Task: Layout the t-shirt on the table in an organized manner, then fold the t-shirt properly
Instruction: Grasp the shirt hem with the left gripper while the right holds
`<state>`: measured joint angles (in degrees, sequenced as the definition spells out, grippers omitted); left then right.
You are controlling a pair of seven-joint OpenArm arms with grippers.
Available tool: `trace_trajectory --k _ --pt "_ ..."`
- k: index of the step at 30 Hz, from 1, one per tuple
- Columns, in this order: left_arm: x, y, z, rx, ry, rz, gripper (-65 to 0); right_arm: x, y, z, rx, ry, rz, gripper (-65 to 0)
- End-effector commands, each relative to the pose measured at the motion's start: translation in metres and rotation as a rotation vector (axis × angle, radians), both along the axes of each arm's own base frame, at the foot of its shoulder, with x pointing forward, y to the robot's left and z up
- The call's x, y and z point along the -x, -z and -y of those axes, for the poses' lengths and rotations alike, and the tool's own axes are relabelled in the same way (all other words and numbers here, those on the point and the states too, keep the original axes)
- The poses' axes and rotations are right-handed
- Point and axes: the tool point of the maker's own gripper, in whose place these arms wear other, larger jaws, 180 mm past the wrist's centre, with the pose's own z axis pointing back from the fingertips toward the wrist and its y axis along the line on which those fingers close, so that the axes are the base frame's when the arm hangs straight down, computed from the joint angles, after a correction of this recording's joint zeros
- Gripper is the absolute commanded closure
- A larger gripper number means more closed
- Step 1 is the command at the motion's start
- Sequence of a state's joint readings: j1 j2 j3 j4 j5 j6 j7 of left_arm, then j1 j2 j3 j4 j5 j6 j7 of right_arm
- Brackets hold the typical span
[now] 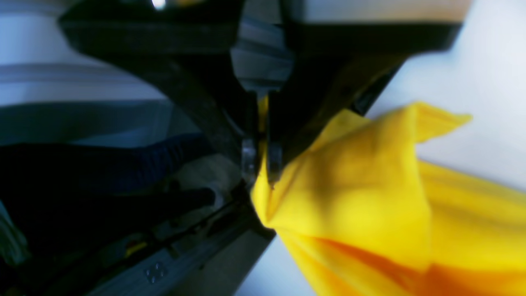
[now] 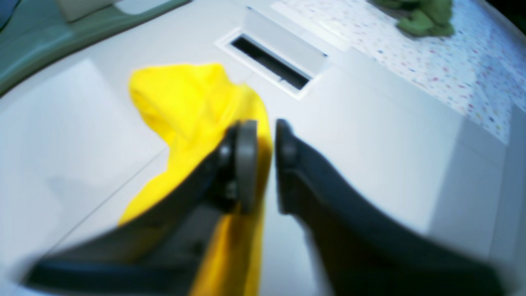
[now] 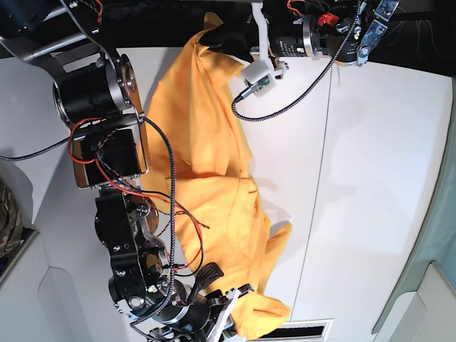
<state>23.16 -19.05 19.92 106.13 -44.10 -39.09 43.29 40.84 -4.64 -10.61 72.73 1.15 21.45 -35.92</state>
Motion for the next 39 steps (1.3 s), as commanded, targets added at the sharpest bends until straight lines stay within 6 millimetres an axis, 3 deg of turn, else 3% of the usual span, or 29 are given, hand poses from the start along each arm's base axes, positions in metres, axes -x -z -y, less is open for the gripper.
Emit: trace_trajectory --k 1,3,6,10,14,19,23,27,32,36,39 --pt "-0.003 -0.012 0.004 0.047 -0.002 0.023 -2.2 -0.006 -0.026 -0.004 -0.045 0.012 0.034 -28.5" --pt "-0.004 -0.014 0.005 0.060 -0.005 0.020 -13.5 -0.006 -0.012 0.009 -0.058 0.077 -0.045 -40.9" --pt "-0.006 -0.020 0.007 0.090 -0.013 0.013 -27.7 -0.001 0.015 0.033 -0.064 0.157 -0.137 -41.6" --pt "-0.020 -0.035 0.004 0.111 -0.033 0.065 -28.8 0.012 0.062 0.083 -0.115 0.284 -0.242 -41.6" --pt "-0.052 -0.058 -0.021 0.090 -0.122 0.180 -28.8 0.046 0.121 0.127 -0.202 0.385 -0.378 -41.6" --pt "-0.119 -0.076 -0.074 0.029 -0.335 0.298 -28.9 0.105 0.179 0.128 -0.356 0.357 -0.527 -41.5" --pt "-0.171 -0.071 -0.091 -0.012 -0.418 0.343 -32.9 0.149 0.208 0.114 -0.421 0.307 -0.606 -41.5" --pt "-0.210 -0.040 -0.091 -0.036 -0.435 0.264 -35.1 0.181 0.221 0.116 -0.415 0.319 -0.633 -41.5" --pt "-0.249 -0.018 -0.064 -0.034 -0.418 0.188 -35.1 0.201 0.207 0.124 -0.389 0.325 -0.579 -41.5" --pt "-0.263 -0.009 -0.037 -0.034 -0.396 0.152 -35.1 0.210 0.203 0.125 -0.377 0.326 -0.573 -41.5" --pt "-0.260 0.004 -0.020 -0.042 -0.380 0.116 -35.1 0.212 0.205 0.126 -0.370 0.328 -0.579 -41.5"
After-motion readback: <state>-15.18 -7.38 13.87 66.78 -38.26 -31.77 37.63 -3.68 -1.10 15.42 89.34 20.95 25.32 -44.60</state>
